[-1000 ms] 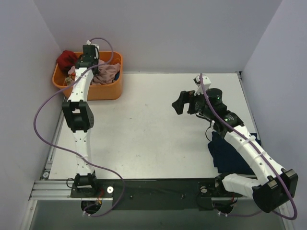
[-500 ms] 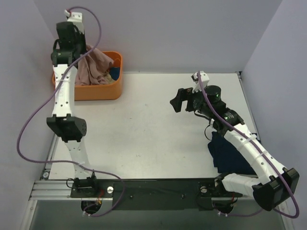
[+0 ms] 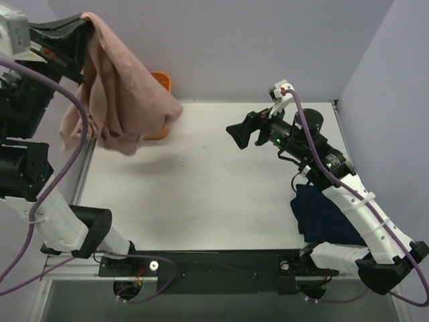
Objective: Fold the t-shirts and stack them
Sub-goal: Move the tshirt to the center of the board
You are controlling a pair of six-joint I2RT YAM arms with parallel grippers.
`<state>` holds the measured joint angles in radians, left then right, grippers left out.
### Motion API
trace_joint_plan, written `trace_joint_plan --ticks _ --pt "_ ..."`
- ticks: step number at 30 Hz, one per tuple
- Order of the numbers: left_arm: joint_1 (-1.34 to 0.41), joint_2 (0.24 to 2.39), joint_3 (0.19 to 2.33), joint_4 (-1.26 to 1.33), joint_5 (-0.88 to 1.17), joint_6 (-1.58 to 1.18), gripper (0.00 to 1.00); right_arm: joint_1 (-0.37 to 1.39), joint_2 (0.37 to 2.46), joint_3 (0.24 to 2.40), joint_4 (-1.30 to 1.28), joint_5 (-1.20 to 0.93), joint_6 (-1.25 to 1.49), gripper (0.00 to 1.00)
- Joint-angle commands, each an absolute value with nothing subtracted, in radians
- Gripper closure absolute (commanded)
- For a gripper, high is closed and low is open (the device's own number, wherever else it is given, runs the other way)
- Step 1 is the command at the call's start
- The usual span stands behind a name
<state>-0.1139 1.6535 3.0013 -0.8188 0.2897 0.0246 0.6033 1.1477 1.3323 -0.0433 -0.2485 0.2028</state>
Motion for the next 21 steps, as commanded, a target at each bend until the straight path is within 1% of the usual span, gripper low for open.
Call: trace_joint_plan --ticks 1,3,4,6,9,12,13,14,15,16,18,19,20,21 --pt "-0.21 1.738 2.806 -0.936 0.495 -0.065 1.0 0.571 1.088 1.342 -0.046 -0.284 0.258 0.05" --pt "-0.329 1.744 2.713 -0.966 0.459 -0.006 1.0 0.517 1.059 1.319 -0.07 -0.287 0.299 0.05" --pt "-0.422 1.759 2.683 -0.986 0.409 0.067 1.0 0.488 1.054 1.313 -0.104 -0.288 0.334 0.04" --pt "-0.516 1.795 2.603 -0.989 0.402 0.113 1.0 0.401 1.039 1.295 -0.173 -0.287 0.382 0.05" --pt "-0.598 1.863 2.45 -0.884 0.414 0.103 1.0 0.272 1.014 1.255 -0.262 -0.238 0.408 0.05" --pt "-0.643 1.928 2.315 -0.778 0.387 0.121 1.0 0.192 1.022 1.249 -0.421 -0.173 0.402 0.05" --pt "-0.658 1.96 2.29 -0.737 0.388 0.124 0.97 0.163 1.04 1.246 -0.448 -0.144 0.403 0.06" --pt "-0.661 1.977 2.252 -0.717 0.394 0.115 0.52 0.15 1.048 1.241 -0.501 -0.135 0.396 0.07" --pt "-0.666 2.002 2.232 -0.694 0.402 0.107 0.26 0.138 1.069 1.236 -0.52 -0.114 0.385 0.08" --pt "-0.664 2.011 2.211 -0.686 0.413 0.094 0.06 0.138 1.081 1.229 -0.566 -0.098 0.368 0.08" --pt "-0.658 2.029 2.198 -0.69 0.393 0.075 0.05 0.14 1.112 1.221 -0.612 -0.094 0.354 0.11" --pt "-0.643 2.028 2.198 -0.712 0.368 0.074 0.05 0.147 1.124 1.218 -0.627 -0.097 0.357 0.15" --pt "-0.634 2.025 2.2 -0.728 0.359 0.072 0.05 0.181 1.129 1.207 -0.637 -0.101 0.356 0.17" --pt "-0.608 2.014 2.203 -0.771 0.342 0.072 0.05 0.211 1.131 1.204 -0.635 -0.062 0.353 0.18"
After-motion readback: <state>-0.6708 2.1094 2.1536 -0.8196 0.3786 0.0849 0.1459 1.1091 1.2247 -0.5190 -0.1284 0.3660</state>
